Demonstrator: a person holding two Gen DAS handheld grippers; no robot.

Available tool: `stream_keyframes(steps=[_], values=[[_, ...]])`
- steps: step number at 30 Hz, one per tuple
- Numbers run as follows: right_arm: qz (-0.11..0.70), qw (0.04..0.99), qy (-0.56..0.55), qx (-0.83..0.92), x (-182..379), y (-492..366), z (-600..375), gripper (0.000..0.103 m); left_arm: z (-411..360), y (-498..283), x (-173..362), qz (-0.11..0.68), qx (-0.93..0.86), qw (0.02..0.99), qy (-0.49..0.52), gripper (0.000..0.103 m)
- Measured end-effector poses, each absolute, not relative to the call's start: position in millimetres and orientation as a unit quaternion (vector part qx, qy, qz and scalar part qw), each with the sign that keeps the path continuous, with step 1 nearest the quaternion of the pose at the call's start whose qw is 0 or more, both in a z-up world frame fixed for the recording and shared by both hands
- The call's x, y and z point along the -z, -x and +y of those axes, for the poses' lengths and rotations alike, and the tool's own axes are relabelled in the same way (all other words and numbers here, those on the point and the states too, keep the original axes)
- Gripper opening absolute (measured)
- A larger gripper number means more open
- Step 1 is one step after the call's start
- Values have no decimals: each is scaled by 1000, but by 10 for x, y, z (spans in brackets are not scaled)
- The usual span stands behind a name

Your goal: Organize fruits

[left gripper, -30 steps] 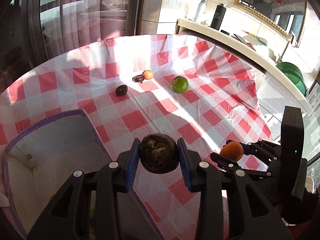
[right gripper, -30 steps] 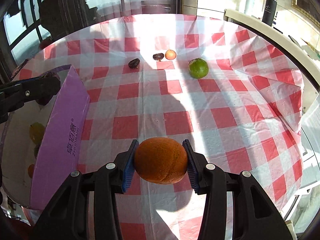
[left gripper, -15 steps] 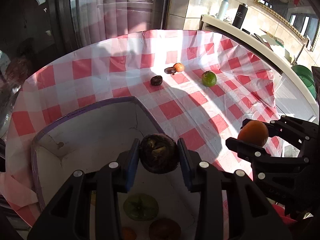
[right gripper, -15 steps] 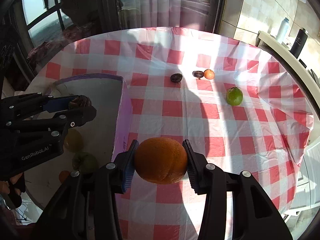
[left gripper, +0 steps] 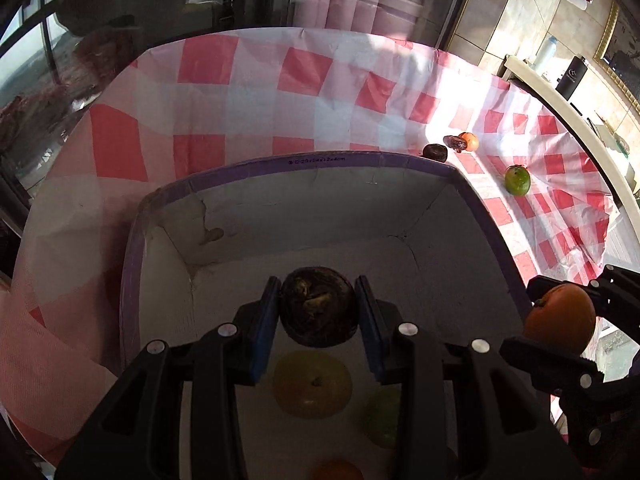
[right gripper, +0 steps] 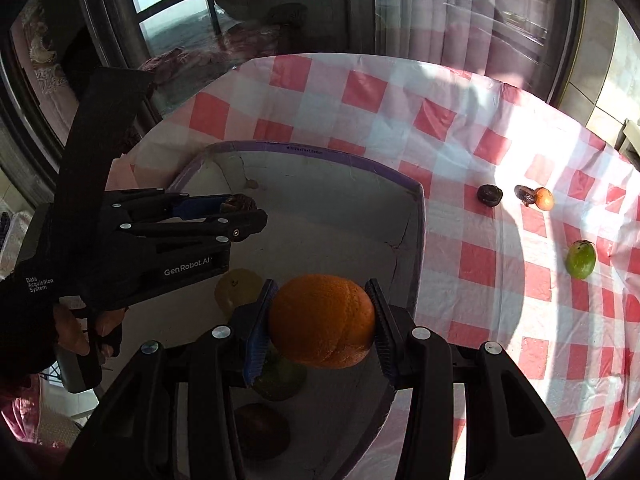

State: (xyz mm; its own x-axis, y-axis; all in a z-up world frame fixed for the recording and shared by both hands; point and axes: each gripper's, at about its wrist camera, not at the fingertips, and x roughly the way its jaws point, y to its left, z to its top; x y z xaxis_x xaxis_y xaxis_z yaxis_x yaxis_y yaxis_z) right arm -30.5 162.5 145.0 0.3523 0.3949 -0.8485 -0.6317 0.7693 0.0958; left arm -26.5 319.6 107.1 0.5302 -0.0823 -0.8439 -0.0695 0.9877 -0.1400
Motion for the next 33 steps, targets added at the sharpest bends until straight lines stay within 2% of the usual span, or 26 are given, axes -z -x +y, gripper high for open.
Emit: stream_keyframes(steps=[7, 20, 28, 31, 33], values=[[536, 776, 171, -285, -956, 78, 1922, 44, 3308, 13, -652, 527, -11, 847, 70, 38], [509, 738, 358, -261, -668, 12, 2647, 45, 3419, -147, -248, 567, -48, 820, 59, 38], [524, 722, 354, -281, -516, 150, 2688, 45, 3338, -79, -100, 571, -57, 818, 35, 39], [522, 723, 355, -281, -544, 166, 2660, 47, 3326, -58, -101, 569, -52, 820, 38, 42], [521, 728, 350, -273, -577, 157, 2628, 57, 3343, -43, -105, 568, -51, 820, 47, 42]])
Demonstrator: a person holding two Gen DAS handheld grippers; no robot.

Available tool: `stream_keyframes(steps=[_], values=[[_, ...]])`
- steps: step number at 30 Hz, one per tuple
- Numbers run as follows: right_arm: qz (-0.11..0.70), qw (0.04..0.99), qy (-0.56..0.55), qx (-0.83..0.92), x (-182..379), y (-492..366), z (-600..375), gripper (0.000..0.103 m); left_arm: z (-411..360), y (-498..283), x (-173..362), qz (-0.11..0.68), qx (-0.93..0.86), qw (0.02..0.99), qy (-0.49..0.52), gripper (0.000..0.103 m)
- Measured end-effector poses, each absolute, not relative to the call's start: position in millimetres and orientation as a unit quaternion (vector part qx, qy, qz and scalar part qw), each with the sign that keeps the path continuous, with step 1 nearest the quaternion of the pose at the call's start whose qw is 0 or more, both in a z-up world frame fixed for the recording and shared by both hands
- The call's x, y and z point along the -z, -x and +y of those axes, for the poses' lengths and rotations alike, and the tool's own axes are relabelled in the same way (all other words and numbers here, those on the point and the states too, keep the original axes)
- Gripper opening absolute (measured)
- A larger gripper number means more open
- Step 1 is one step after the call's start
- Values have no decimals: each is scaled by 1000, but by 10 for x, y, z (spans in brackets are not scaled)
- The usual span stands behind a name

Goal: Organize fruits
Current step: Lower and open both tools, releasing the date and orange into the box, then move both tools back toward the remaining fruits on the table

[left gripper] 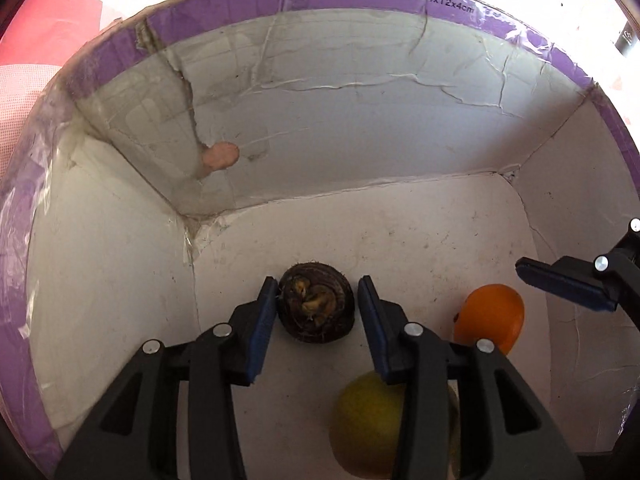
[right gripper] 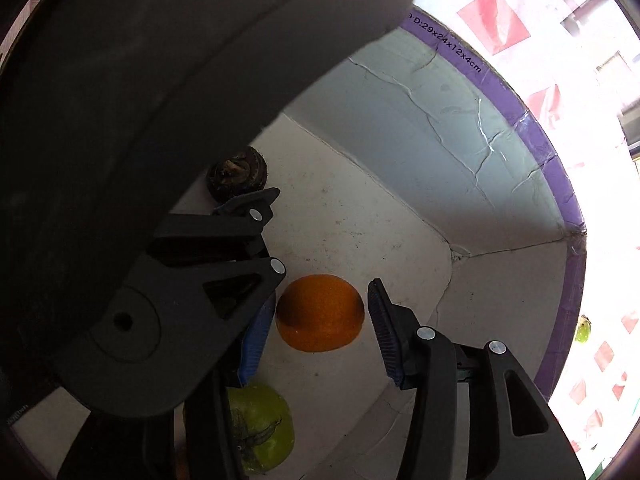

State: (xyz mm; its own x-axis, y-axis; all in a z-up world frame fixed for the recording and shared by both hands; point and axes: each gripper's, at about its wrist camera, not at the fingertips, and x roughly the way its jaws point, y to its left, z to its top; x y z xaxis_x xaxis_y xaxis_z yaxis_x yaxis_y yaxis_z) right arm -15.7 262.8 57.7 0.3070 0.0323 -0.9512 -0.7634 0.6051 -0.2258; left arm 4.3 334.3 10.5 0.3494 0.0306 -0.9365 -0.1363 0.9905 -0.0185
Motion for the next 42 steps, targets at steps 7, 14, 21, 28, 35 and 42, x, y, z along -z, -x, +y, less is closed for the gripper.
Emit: stream_keyframes(steps=[7, 14, 21, 28, 35, 42], values=[[526, 737, 330, -266, -683, 191, 2497, 63, 3298, -24, -134, 563, -47, 822, 63, 46], [505, 753, 318, -278, -872, 349, 2382, 82, 3304, 54, -254, 555, -28, 828, 80, 63], [500, 768, 280, -286, -1059, 412, 2081, 85, 3216, 172, -467, 535, -24, 843, 60, 76], [480, 785, 244, -305, -1356, 447, 1943, 86, 3141, 287, -675, 525, -25, 849, 49, 86], [439, 808, 197, -339, -1726, 785, 1563, 86, 3153, 422, -936, 503, -48, 861, 59, 92], [392, 849, 128, -330, -1990, 795, 1106, 86, 3026, 547, -1458, 425, -80, 901, 25, 101]])
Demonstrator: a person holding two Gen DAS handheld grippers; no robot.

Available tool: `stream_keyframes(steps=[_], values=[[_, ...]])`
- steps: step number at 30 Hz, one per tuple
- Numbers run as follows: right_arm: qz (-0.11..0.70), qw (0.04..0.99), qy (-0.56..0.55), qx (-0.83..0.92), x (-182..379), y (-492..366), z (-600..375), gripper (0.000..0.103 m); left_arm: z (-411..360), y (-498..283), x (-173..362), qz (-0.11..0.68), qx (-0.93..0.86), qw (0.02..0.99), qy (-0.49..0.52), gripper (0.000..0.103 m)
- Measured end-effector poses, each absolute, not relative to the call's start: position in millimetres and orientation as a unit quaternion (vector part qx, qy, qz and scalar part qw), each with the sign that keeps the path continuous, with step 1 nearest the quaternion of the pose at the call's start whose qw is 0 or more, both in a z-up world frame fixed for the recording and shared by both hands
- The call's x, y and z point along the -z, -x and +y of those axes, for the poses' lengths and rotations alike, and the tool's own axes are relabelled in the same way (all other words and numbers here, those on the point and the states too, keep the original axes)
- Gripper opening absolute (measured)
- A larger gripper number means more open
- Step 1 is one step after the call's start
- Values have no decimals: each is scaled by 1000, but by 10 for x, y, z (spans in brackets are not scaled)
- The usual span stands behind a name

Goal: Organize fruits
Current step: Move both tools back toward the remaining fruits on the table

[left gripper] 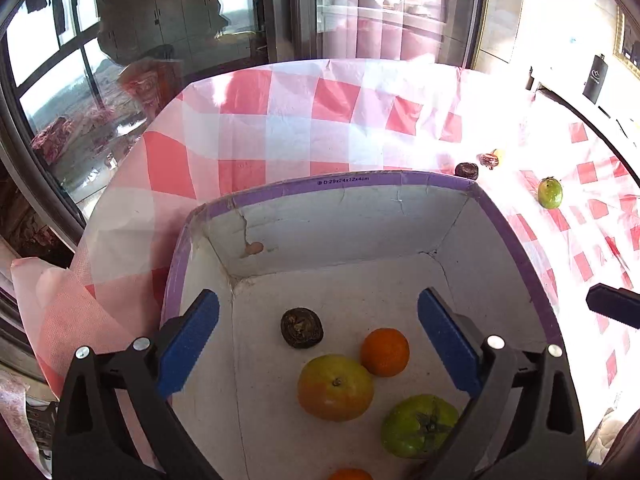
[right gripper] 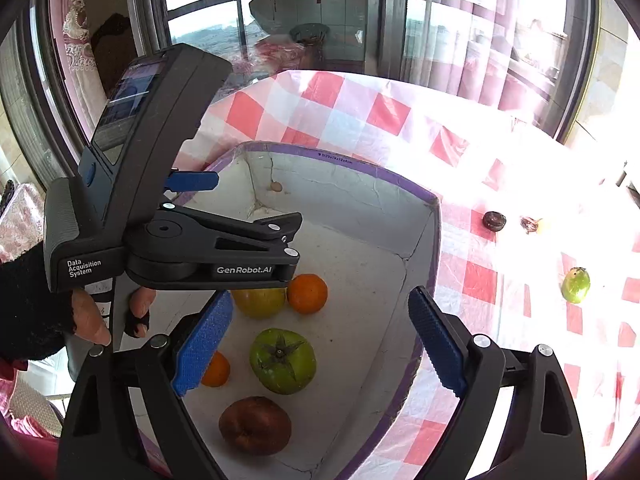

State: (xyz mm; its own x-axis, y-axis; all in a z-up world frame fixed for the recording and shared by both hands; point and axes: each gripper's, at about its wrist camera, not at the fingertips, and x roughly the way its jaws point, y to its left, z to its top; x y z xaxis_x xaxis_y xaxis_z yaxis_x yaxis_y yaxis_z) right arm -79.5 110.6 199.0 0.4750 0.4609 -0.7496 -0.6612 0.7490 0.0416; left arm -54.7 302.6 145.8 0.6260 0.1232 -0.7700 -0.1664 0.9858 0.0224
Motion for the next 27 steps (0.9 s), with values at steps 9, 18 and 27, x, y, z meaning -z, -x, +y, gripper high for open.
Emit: stream_keyframes(steps=[9, 18, 27], values=[[472, 866, 5, -165, -1259, 229, -234, 86, 2051, 329, -1786, 416, -27, 909, -2, 101], [520, 852, -7, -66, -434, -457, -1179, 86, 521, 32, -1450, 453, 63, 883, -108, 101], [507, 855, 38, -106, -14, -1041, -1494, 86, 74, -389, -564, 574, 36, 816, -56, 100]])
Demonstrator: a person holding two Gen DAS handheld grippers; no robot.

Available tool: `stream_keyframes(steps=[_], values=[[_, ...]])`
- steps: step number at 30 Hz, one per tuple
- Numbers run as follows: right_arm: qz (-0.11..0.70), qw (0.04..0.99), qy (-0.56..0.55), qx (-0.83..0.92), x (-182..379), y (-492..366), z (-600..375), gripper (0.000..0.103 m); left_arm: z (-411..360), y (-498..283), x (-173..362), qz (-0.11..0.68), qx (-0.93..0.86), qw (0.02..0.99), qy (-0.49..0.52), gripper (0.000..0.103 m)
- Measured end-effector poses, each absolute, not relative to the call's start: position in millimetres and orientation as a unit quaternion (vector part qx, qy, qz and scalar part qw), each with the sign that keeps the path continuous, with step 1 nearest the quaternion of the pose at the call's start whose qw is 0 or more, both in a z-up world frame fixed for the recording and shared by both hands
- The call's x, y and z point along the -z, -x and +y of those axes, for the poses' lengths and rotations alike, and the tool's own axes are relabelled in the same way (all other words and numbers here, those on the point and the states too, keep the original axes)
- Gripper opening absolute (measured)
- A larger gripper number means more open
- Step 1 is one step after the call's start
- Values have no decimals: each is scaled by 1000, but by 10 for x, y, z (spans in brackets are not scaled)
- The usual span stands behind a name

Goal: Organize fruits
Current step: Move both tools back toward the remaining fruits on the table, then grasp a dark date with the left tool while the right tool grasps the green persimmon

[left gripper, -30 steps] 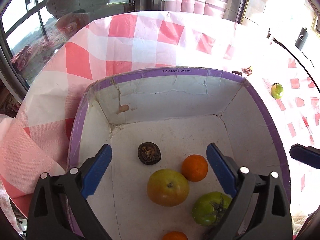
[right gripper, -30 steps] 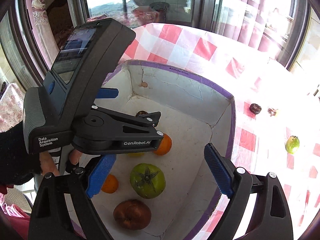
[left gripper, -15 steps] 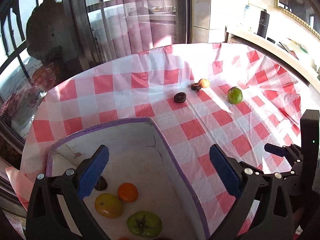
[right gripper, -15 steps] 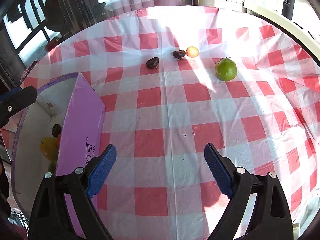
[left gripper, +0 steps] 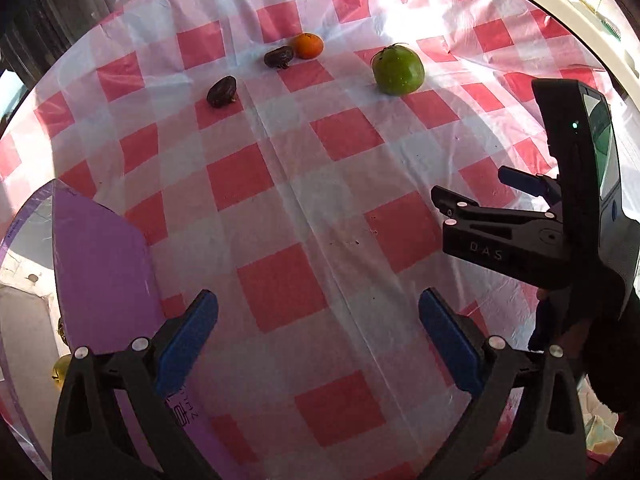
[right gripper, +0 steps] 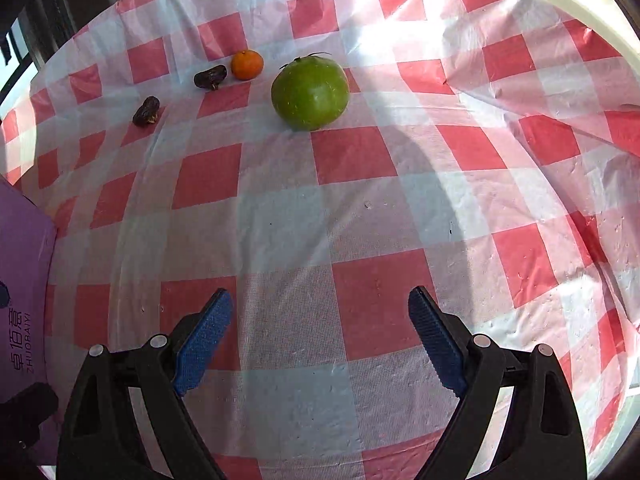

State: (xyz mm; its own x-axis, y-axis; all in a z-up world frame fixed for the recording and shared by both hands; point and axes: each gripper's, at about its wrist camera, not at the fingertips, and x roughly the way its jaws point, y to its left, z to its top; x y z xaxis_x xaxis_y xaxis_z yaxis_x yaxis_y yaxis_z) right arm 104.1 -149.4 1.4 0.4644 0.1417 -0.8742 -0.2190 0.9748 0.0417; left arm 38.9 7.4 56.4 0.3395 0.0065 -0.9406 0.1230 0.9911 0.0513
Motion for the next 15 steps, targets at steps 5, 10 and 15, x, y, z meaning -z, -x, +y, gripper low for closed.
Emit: stream_keyframes(steps=[5, 10, 15], values=[[476, 868, 55, -134, 75, -1426, -1486, 88, 173, -733, -308, 570, -17, 820, -48, 100], [452, 874, 68, -166, 71, -1835, -1342, 89, 405, -1088, -198, 538, -53, 841, -19, 100], [445, 873, 67, -191, 42, -2198, -1197, 83, 599, -1432, -121, 521, -86, 849, -5, 99]])
